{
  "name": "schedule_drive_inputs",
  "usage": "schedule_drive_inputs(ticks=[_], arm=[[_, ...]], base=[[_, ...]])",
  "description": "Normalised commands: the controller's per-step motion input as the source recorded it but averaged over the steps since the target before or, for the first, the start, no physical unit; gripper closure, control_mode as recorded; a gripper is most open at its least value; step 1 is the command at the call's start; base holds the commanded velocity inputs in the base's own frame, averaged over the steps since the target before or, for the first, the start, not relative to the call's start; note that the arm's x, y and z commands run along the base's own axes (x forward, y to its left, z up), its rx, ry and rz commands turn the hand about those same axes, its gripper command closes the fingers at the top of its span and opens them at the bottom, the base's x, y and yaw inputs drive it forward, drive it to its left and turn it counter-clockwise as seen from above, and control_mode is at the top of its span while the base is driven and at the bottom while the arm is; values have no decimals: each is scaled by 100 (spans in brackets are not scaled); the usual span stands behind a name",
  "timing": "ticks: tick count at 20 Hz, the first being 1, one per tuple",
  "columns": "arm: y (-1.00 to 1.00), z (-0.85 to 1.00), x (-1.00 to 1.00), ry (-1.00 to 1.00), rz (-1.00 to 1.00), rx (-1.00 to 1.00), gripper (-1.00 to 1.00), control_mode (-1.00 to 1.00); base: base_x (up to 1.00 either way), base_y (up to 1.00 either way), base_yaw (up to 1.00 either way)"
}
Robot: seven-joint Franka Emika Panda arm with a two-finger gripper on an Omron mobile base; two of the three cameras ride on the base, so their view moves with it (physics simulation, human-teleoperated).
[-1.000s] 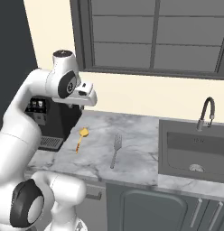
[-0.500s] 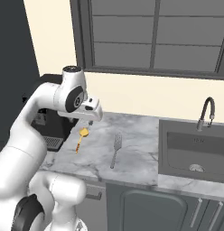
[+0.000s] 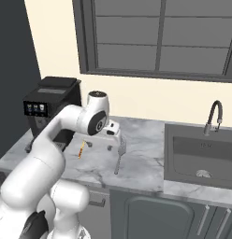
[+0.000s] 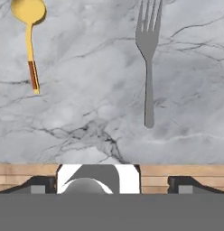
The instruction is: Take the fork and place it on the left side of the plate. Then take the spoon and place it on the right side of the plate. Make sure they're directly next to the plate.
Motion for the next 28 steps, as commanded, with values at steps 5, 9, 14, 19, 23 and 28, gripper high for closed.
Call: schedule_drive_inputs(ticks=[5, 9, 14, 19, 23, 28], arm=[[-26, -65, 0, 7, 0, -7, -100, -100], [-24, -56, 3, 0, 0, 0, -100, -100], [-4, -49, 23, -3, 4, 0, -100, -100], [-7, -31, 28, 0, 5, 0, -100, -100], [-23, -18, 23, 0, 5, 2, -100, -100], [-20, -16, 16, 0, 4, 0, -100, -100]], base=[[0, 0, 0], [0, 0, 0], [0, 0, 0], [0, 0, 0], [0, 0, 0], [0, 0, 0]])
